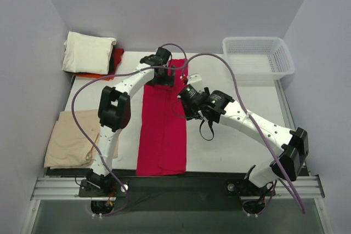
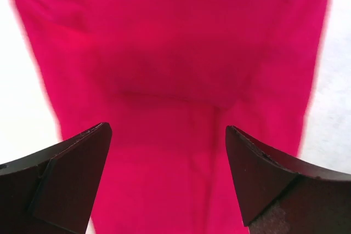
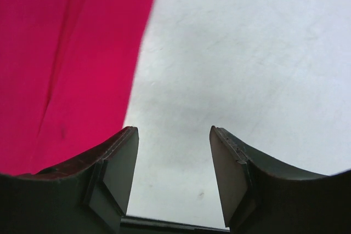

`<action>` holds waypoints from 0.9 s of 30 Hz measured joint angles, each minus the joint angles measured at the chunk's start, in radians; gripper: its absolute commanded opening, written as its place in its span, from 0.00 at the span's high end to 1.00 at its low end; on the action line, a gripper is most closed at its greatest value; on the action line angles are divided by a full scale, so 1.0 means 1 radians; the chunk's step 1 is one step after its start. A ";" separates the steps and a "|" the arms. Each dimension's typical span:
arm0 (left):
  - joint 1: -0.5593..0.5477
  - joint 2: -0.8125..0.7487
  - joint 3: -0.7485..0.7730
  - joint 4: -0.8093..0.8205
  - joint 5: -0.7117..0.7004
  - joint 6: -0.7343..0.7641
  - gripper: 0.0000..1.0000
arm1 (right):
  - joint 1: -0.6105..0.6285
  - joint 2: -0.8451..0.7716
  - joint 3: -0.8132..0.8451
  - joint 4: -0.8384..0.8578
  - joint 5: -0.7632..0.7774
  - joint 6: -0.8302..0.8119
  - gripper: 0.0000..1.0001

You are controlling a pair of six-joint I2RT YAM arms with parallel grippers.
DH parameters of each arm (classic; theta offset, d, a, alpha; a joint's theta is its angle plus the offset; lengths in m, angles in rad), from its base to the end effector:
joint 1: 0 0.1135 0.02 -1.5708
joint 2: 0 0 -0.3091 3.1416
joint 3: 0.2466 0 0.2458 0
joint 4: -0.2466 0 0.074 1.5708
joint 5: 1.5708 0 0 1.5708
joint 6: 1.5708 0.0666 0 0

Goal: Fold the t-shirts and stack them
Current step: Rotate the tshirt 90 degrees

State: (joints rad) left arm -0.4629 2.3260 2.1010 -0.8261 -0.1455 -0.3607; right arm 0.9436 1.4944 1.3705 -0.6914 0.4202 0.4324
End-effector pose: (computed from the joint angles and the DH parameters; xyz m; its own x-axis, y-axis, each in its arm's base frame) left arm 0.4938 -0.2357 0.2224 -0.8598 0.0389 -0.5091 0.0790 0.9952 -0.0575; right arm 0.2173 0.2535 0.3537 -0.6289 -0.2157 -0.7470 -0.3431 0.9391 0.0177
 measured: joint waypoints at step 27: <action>-0.092 0.267 0.330 -0.239 -0.100 -0.231 0.03 | -0.206 -0.042 -0.113 -0.002 -0.047 0.118 0.44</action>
State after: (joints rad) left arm -0.5545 2.5931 2.4310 -1.0649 -0.2459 -0.5915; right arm 0.7380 1.4521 1.2579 -0.6930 0.3737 0.5507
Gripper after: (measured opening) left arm 0.967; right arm 0.558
